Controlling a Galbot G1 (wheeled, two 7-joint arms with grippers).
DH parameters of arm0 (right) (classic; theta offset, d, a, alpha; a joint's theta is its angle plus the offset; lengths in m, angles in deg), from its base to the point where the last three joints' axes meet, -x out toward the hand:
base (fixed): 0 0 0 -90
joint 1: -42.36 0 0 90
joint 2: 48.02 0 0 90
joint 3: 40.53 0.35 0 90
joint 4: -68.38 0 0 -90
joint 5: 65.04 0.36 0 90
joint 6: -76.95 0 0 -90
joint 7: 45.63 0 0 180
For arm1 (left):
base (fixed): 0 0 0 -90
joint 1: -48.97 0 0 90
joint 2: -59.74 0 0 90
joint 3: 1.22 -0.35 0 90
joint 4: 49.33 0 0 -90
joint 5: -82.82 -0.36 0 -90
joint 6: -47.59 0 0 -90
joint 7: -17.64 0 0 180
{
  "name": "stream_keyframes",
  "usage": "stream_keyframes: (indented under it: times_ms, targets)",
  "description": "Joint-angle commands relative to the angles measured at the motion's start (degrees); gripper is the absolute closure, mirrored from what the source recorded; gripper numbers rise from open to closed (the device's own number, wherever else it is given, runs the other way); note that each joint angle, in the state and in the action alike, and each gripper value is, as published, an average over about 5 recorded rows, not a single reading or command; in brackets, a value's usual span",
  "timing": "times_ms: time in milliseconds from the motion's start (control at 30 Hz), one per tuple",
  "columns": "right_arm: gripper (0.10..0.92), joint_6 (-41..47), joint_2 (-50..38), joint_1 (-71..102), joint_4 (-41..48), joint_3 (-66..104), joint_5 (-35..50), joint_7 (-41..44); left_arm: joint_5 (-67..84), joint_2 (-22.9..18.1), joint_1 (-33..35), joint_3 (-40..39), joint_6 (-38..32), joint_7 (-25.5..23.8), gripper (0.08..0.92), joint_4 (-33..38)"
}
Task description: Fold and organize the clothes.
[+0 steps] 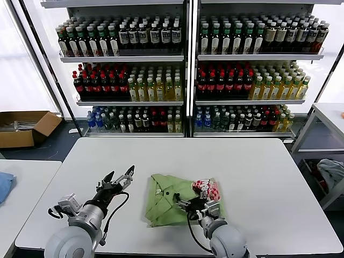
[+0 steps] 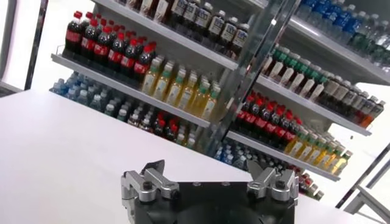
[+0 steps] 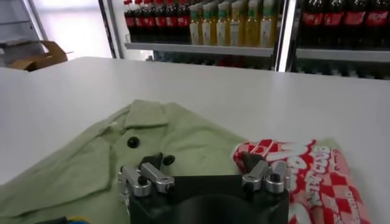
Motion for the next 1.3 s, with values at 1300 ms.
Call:
stream_keyframes:
  times_ms: [1300]
  targets:
    - [0.203, -21.5, 0.6, 22.4, -13.6, 39.3, 2.3, 13.0, -16.3, -0.4, 5.5, 9.7, -10.1, -19.5, 0.177, -2.0]
